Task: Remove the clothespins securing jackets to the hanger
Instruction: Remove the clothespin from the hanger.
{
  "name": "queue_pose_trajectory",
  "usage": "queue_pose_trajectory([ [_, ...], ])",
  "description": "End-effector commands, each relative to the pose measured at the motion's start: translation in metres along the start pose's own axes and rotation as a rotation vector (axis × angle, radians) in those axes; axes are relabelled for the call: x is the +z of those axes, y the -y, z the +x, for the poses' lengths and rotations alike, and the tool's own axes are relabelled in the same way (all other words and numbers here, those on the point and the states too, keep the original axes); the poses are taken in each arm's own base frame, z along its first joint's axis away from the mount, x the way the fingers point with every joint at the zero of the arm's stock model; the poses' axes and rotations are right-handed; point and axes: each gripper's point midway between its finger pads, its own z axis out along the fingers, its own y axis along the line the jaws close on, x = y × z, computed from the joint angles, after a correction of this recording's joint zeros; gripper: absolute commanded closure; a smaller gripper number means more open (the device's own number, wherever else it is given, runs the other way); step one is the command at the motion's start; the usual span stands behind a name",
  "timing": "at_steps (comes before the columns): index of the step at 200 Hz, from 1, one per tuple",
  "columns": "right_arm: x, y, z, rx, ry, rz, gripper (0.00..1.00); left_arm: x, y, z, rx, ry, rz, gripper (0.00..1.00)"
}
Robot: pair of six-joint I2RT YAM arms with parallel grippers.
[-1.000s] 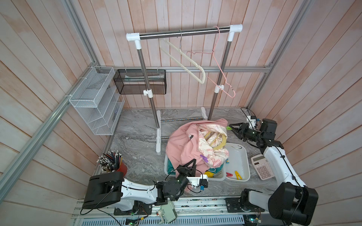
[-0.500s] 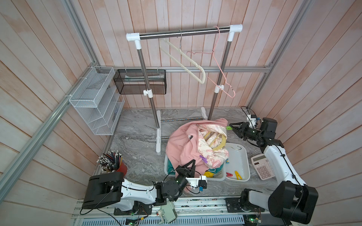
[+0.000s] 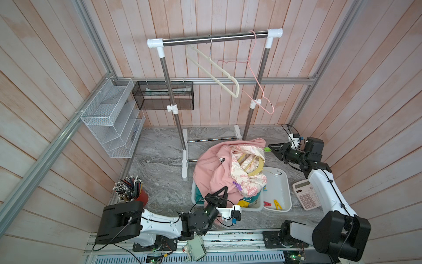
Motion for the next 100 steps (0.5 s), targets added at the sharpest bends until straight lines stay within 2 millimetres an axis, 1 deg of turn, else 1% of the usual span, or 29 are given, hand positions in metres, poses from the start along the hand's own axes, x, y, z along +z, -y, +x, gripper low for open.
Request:
queue_pose_trajectory([
  [1, -0.005, -0.011, -0.004, -0.043, 0.014, -0.014, 0.81, -0.003, -0.011, -0.014, -0.046, 0.065, -0.028, 1.00],
  [39, -0.007, -0.013, -0.003, -0.051, 0.016, -0.017, 0.90, -0.003, -0.010, -0.013, -0.052, 0.066, -0.024, 1.00],
  [69, -0.010, -0.009, -0.004, -0.042, 0.034, -0.007, 0.91, -0.002, -0.012, -0.012, -0.068, 0.051, -0.027, 1.00],
  [100, -0.024, 0.003, -0.015, -0.027, 0.087, 0.016, 0.91, -0.002, -0.012, -0.005, -0.080, 0.023, -0.022, 1.00],
])
